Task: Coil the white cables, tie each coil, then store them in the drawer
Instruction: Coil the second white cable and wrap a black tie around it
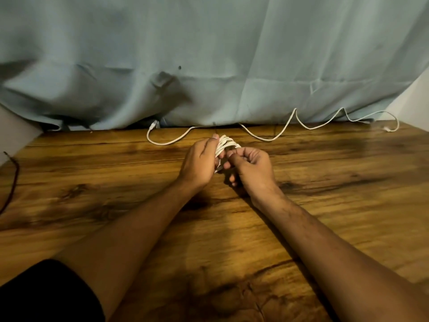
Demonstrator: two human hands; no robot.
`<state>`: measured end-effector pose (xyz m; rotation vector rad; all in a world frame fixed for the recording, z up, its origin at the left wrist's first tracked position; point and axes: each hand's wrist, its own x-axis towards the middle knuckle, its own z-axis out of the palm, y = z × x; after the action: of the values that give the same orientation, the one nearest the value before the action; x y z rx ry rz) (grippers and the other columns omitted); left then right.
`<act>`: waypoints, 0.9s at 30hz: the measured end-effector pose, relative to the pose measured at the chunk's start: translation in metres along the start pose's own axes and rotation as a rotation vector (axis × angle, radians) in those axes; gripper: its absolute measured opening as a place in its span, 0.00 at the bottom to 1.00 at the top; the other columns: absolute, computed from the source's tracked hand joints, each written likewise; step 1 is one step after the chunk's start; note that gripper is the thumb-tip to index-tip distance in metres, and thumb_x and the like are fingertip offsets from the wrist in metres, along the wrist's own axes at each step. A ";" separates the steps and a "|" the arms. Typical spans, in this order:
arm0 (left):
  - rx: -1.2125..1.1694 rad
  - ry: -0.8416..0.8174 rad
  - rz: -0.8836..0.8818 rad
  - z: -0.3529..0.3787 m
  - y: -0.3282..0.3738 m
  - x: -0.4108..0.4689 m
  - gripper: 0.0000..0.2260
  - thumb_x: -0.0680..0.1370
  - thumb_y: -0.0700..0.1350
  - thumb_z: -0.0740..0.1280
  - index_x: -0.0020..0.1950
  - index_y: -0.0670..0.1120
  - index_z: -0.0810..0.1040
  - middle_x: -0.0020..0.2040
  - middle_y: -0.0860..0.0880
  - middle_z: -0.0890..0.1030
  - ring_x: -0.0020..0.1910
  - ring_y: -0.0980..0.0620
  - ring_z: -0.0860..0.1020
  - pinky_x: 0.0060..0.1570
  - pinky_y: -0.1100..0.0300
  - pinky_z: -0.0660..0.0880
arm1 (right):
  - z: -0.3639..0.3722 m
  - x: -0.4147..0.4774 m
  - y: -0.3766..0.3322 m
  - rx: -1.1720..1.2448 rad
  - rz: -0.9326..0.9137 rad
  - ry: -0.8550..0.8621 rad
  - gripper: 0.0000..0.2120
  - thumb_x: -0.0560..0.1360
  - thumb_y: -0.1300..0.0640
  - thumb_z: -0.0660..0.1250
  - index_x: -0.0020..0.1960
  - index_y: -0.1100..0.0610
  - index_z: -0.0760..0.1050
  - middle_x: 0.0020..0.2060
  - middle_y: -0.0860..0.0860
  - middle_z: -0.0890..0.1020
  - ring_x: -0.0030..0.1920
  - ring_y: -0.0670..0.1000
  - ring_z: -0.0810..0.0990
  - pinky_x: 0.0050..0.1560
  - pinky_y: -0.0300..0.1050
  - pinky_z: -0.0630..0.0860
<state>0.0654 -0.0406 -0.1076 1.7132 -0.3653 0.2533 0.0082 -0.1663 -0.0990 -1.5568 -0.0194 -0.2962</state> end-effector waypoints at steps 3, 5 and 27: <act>0.022 0.022 -0.019 -0.002 0.000 0.000 0.22 0.77 0.64 0.56 0.33 0.51 0.77 0.27 0.51 0.73 0.29 0.47 0.70 0.37 0.46 0.68 | -0.001 0.001 0.001 0.048 0.014 0.004 0.10 0.83 0.63 0.65 0.53 0.71 0.79 0.33 0.53 0.82 0.23 0.47 0.71 0.22 0.39 0.67; 0.053 0.028 -0.024 -0.002 0.002 -0.002 0.20 0.77 0.63 0.56 0.34 0.53 0.77 0.27 0.52 0.73 0.30 0.48 0.71 0.37 0.47 0.69 | -0.001 0.001 0.001 0.070 0.011 -0.007 0.08 0.83 0.63 0.65 0.52 0.69 0.79 0.32 0.52 0.82 0.23 0.46 0.71 0.23 0.39 0.67; 0.596 0.092 0.298 -0.028 0.004 0.001 0.14 0.86 0.52 0.58 0.41 0.51 0.69 0.36 0.50 0.77 0.39 0.41 0.77 0.39 0.47 0.71 | -0.040 0.002 -0.031 0.474 0.154 -0.318 0.11 0.79 0.65 0.63 0.59 0.62 0.80 0.51 0.57 0.87 0.36 0.48 0.84 0.34 0.39 0.81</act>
<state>0.0659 -0.0142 -0.0983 2.2172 -0.5119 0.7127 -0.0029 -0.2058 -0.0692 -1.1124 -0.2037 0.0791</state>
